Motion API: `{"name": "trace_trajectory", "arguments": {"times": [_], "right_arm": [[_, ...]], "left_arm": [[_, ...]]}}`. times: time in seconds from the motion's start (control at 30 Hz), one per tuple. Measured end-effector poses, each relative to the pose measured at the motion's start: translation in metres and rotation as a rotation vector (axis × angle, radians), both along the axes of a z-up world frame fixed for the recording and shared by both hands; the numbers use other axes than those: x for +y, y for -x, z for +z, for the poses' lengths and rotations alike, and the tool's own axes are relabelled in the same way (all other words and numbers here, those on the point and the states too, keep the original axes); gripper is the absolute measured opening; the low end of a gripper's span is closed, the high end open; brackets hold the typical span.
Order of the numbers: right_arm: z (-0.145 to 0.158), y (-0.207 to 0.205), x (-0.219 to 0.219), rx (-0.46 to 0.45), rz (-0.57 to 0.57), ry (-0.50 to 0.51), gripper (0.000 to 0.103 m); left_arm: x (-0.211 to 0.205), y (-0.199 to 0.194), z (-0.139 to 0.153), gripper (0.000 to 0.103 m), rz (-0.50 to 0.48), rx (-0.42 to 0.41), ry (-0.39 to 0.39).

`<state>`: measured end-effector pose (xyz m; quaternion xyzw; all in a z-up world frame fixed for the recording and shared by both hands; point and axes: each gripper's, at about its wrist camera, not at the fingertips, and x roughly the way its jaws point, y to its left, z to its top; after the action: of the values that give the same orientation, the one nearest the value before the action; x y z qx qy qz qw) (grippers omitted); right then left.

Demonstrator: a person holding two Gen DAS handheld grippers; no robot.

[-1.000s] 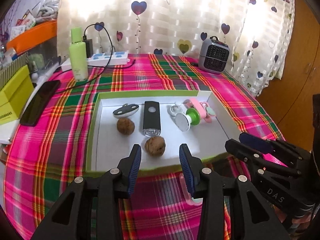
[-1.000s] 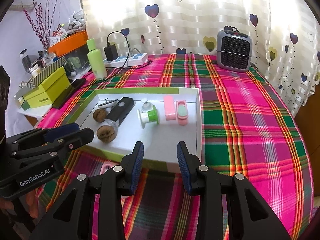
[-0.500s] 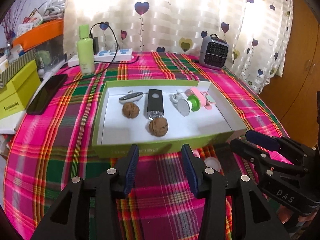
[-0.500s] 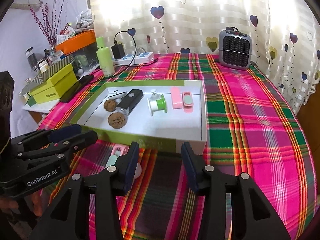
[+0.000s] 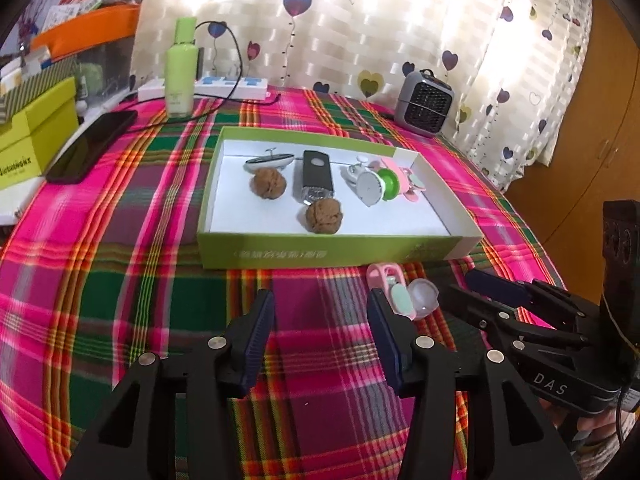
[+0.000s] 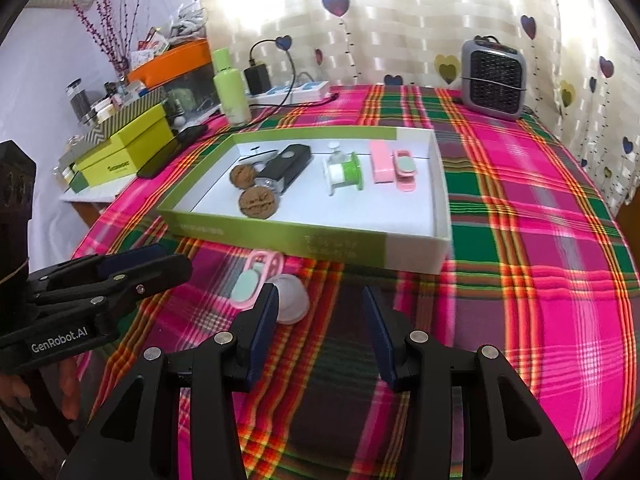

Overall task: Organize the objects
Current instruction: 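Withdraw both open tools from the tray toward the frosted lid and pink clip, then close the right tool on the frosted round lid while the left tool grasps the mint-centred pink clip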

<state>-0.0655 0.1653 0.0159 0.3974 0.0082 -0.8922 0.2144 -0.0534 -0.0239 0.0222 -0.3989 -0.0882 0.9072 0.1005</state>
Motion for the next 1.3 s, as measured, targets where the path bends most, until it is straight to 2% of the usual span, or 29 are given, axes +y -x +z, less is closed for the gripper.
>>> {"name": "trace_trajectory", "arguments": {"times": [0.47, 0.8, 1.03, 1.3], "right_arm": [[-0.01, 0.008, -0.024, -0.033, 0.054, -0.058, 0.045], [-0.013, 0.012, -0.022, -0.053, 0.034, -0.077, 0.045], [-0.012, 0.013, -0.018, -0.047, 0.026, -0.094, 0.029], [-0.01, 0.01, -0.007, -0.031, 0.003, -0.108, 0.029]], "left_arm": [[-0.006, -0.002, -0.005, 0.047, 0.008, -0.016, -0.012], [0.003, 0.002, -0.005, 0.047, -0.024, -0.027, -0.019], [0.013, 0.005, -0.005, 0.047, -0.065, -0.027, -0.016], [0.03, 0.012, -0.005, 0.047, -0.116, -0.029, 0.003]]}}
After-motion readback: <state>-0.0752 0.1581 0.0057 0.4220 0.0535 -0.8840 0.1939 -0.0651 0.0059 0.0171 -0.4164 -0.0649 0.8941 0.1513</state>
